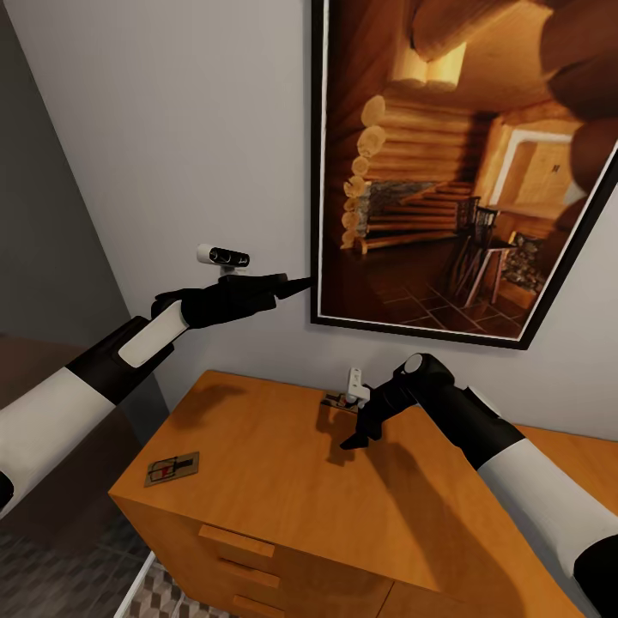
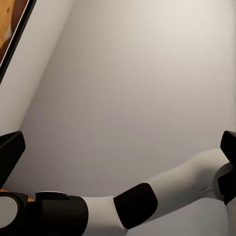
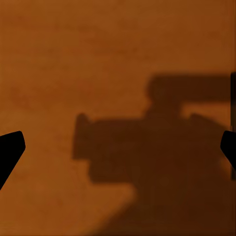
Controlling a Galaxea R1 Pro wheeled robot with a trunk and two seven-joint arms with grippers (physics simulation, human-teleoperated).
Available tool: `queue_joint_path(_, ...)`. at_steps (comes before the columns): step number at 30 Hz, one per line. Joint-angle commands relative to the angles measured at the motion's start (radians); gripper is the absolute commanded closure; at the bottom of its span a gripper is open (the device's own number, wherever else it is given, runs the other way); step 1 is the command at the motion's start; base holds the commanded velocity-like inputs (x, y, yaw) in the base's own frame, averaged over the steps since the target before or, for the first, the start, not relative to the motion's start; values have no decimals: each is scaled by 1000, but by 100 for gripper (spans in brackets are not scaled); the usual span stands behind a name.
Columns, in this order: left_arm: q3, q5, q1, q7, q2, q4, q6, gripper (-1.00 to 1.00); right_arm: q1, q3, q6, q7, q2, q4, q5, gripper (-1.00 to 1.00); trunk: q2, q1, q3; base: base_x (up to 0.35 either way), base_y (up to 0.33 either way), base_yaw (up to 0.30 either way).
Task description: Take the four mousetraps from the cabinet in the bathroom and place them on the bathroom floor. Make sure all four end up on the same floor surface, and ensure that at least two of them are either under or directly next to the same bathroom sink.
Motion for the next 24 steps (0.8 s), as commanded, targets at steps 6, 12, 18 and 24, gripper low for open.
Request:
queue_joint_path(6,-4,10,-2,0,1,0,9,-100,-1,1,9,-1,-1,-5,4,-100,-1,0,-1,0,0,0)
queue_joint_path(12,-4,10,-2,0,1,0,9,-100,-1,5,9,-2,-1,-6,4,-100,-1,0,-1,0,0,0)
queue_joint_path(18,-4,10,-2,0,1,0,9,-100,-1,1,10,-4,-1,-7,4,-100,-1,0,-1,0,0,0)
queue_joint_path(24,-4,10,-2,0,1,0,9,-100,-1,-3,10,-14,-1,-7,5,-100,-1,0,-1,0,0,0)
